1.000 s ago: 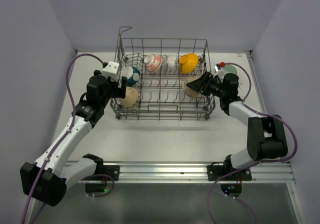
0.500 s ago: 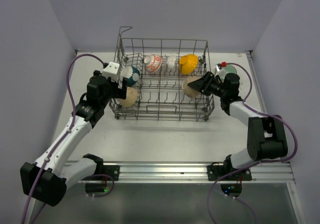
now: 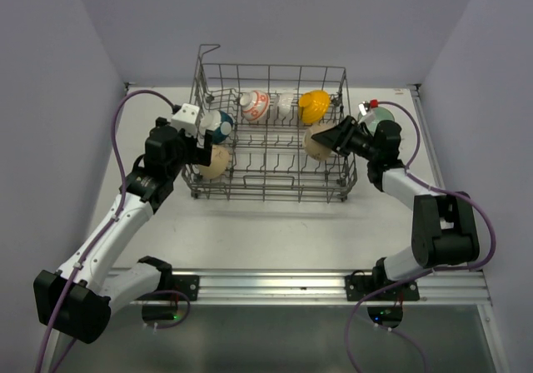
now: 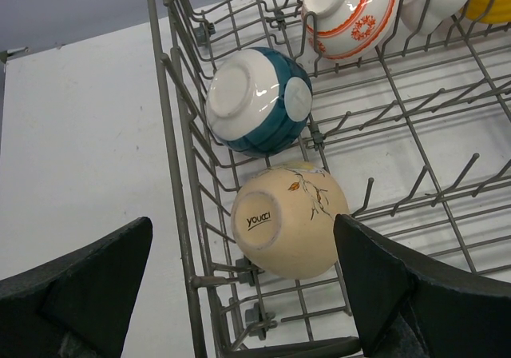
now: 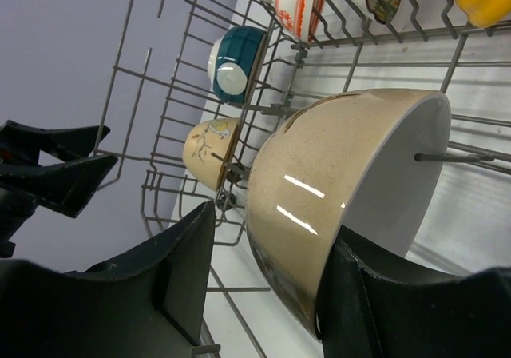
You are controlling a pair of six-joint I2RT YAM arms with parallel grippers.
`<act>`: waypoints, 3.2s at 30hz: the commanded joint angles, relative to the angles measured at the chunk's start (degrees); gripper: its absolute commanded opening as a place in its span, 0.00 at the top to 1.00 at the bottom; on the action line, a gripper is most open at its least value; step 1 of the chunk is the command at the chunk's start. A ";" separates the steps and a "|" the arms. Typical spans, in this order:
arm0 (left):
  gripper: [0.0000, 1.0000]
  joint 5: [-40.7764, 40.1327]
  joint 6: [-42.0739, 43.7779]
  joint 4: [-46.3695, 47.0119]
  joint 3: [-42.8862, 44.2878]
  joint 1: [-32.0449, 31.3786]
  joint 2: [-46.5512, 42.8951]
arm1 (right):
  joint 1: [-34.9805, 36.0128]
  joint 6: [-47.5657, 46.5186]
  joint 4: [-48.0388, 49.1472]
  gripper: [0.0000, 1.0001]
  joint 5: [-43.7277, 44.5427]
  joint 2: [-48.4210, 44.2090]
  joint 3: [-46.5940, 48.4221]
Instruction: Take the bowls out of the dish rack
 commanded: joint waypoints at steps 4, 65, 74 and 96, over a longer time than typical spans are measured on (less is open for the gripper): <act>0.00 0.51 0.32 -0.96 1.11 -0.22 -0.93 | 0.61 3.04 7.23 0.51 -5.17 -1.08 3.43; 0.00 0.51 -1.61 -2.89 2.26 -0.22 -0.84 | -0.97 -37.74 -45.06 1.00 56.43 0.85 37.35; 0.00 0.69 -1.88 -3.42 2.34 -0.22 -0.31 | -0.97 -37.65 -42.51 1.00 58.20 10.61 41.92; 0.00 0.87 -2.05 -4.21 3.05 -0.22 1.27 | -1.59 -42.05 -50.76 1.00 58.81 30.04 59.58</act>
